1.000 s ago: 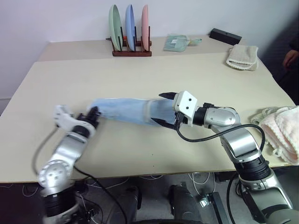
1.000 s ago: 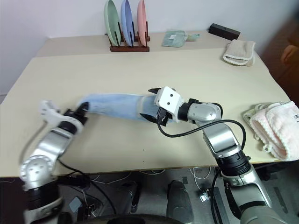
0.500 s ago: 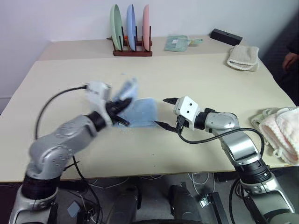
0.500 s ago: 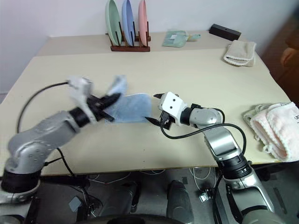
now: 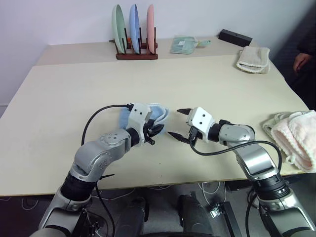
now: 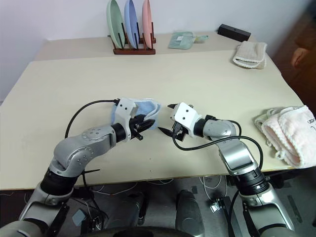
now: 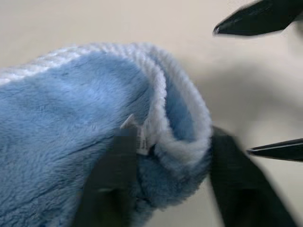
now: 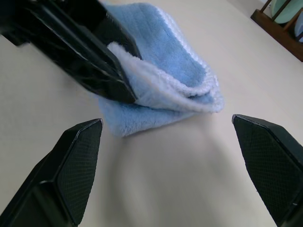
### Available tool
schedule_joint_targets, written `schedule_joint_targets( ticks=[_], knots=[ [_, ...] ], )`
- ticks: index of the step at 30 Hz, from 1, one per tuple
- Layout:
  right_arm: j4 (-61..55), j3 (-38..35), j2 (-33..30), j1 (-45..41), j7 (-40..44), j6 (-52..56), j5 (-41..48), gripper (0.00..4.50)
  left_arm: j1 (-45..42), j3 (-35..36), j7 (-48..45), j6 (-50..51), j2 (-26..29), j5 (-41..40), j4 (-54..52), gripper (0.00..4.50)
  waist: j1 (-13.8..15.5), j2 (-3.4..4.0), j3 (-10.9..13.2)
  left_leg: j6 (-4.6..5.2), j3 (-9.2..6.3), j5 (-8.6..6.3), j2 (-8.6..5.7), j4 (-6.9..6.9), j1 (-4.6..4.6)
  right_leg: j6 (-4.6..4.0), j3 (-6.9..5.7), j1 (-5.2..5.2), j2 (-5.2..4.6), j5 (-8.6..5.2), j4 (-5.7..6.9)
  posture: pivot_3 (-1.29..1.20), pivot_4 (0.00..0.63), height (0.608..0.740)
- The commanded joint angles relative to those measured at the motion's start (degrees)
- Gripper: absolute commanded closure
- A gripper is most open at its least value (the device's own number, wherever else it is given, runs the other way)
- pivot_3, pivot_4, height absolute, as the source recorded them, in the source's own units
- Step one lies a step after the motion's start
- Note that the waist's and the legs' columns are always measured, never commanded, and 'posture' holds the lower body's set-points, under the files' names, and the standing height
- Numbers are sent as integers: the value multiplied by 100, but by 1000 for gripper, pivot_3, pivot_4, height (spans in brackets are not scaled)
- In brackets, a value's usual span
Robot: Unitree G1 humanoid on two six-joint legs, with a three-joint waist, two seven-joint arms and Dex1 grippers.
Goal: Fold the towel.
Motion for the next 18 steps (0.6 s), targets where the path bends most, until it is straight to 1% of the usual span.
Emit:
schedule_joint_targets(
  ticks=[1, 3, 4, 5, 7, 8, 9, 11, 13, 15, 18],
  knots=[
    [-217, -212, -87, -56, -4, -50, 28, 0, 177, 946, -196, -29, -20, -588, -578, 578, 7, 0, 0, 0, 0, 0, 1, 1, 0, 0, 0, 0, 0, 0, 0, 0, 150, 736],
    [-100, -285, -131, -149, -2, 41, 55, 548, 475, 1843, -232, -92, 106, -1086, -798, 506, 0, 0, 0, 0, 0, 0, 2, 2, -1, 0, 0, 0, 0, 0, 0, 0, 150, 736],
    [-63, -326, -123, -203, 4, 82, 101, 805, 601, 2232, -215, -137, 212, -1169, -860, 506, -4, 0, 0, 0, 1, 0, 5, 2, 0, 0, 1, -1, -1, 0, 0, 0, 150, 736],
    [-35, -360, -100, -252, 6, 104, 145, 1294, 682, 2482, -186, -165, 305, -1176, -891, 1014, -13, 0, 0, 0, 1, 0, 7, 1, 1, 0, 0, -1, 0, 0, 1, 0, 150, 736],
    [-21, -445, 62, -395, -57, 210, 288, 2271, 773, 2726, -186, -225, 522, -1021, -897, 1843, 7, 0, 1, -1, 2, 0, 11, 1, 1, -1, 0, -3, 2, 0, 4, 0, 150, 736],
    [-22, -476, 138, -461, -77, 275, 360, 2750, 785, 2772, -197, -250, 589, -968, -880, 2315, 11, -1, 0, -2, 3, 1, 11, 2, 0, -2, 0, -3, 3, 0, 5, 0, 150, 736],
    [-31, -493, 241, -560, -96, 357, 442, 3359, 769, 2813, -187, -289, 644, -896, -808, 2912, 22, -1, 0, -2, 4, 1, 10, 4, 0, -2, 0, -2, 3, 1, 4, 0, 150, 736],
    [-52, -456, 630, -831, -207, 585, 661, 4398, 653, 2583, -149, -373, 722, -521, -593, 3930, 30, -1, 0, -2, 2, 1, 7, 6, 0, -3, 0, 4, 2, 1, 1, 0, 150, 736],
    [91, -338, 939, -1049, -359, 664, 613, 4461, 532, 2210, -224, -499, 694, -180, -431, 3950, 30, -1, 0, -3, -1, 2, 4, 4, 1, -5, 0, 4, 2, 2, 2, 0, 150, 736],
    [340, -123, 1134, -1184, -409, 669, 459, 4461, 383, 1851, -262, -630, 497, 82, -161, 3950, 33, -1, -1, -3, -2, 2, 2, 4, 0, -4, -1, 4, 2, 2, 0, 0, 150, 736],
    [1018, 225, 1490, -1350, -477, 712, 296, 4461, 193, 1304, -311, -929, 197, 684, 600, 3950, 13, -3, -2, -4, -3, 2, -3, 4, 0, 1, -1, 5, 1, 6, -1, 0, 150, 736]
  ],
)
